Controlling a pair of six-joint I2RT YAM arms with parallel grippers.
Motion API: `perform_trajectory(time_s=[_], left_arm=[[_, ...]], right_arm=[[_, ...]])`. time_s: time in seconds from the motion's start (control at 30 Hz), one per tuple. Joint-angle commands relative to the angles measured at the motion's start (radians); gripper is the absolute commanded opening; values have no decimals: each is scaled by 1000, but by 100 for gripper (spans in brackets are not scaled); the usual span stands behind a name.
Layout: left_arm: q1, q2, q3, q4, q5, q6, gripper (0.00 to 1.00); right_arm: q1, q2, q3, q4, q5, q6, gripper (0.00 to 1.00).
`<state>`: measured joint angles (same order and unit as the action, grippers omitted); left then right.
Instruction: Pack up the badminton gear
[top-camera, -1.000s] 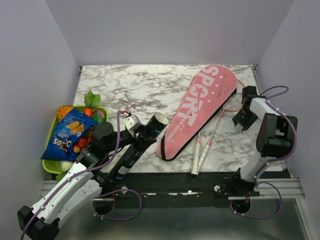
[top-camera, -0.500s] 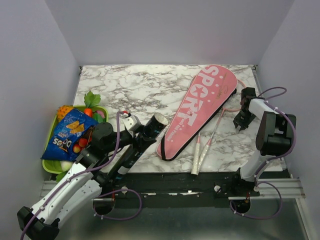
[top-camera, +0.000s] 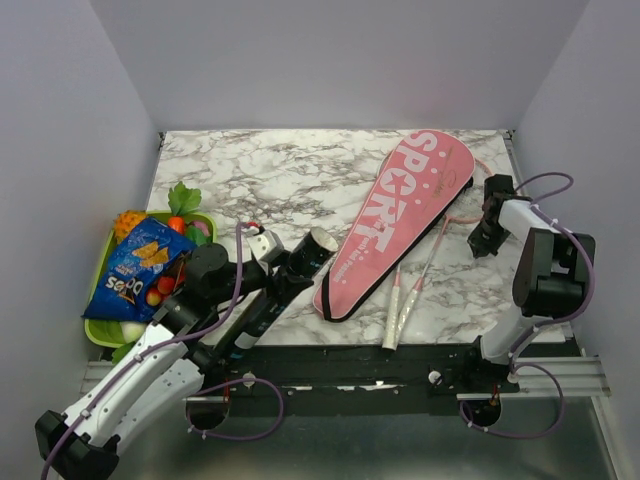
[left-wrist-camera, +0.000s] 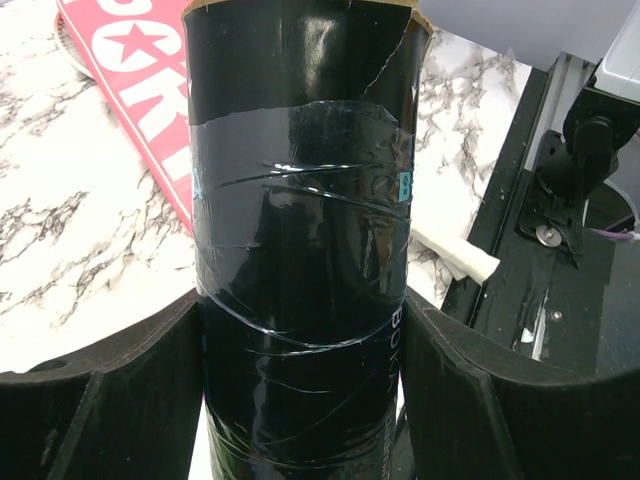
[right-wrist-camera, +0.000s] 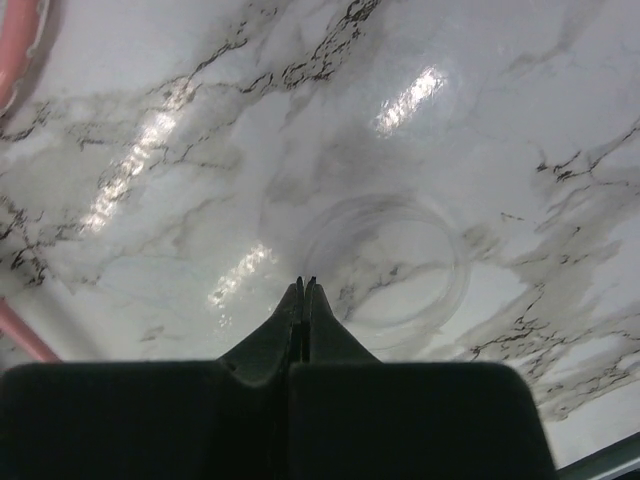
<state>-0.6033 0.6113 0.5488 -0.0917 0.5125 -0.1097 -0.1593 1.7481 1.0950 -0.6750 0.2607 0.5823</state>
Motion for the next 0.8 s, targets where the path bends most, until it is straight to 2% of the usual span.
perform_trajectory(time_s=[0.0, 0.1, 0.13, 0.23, 0.33, 0.53, 0.77], left_arm=[[2, 53, 31, -14, 69, 2, 0], [2, 91, 62, -32, 107, -1, 0], [2, 96, 65, -23, 112, -7, 0], [-1, 105, 53, 26, 121, -45, 0], [-18, 130, 57, 23, 155, -47, 0], [-78, 209, 74, -2, 202, -30, 0], [-134, 255, 68, 6, 215, -59, 0]], right_arm=[[-3, -148, -30, 28, -93, -58, 1], [-5, -278, -72, 28, -240, -70, 1], [-3, -306, -82, 20, -362, -68, 1], [12, -440, -118, 29, -560, -49, 1], [43, -536, -112, -3, -700, -85, 1], [147, -651, -93, -29, -918, -95, 1], [256, -720, -32, -73, -1052, -134, 1]])
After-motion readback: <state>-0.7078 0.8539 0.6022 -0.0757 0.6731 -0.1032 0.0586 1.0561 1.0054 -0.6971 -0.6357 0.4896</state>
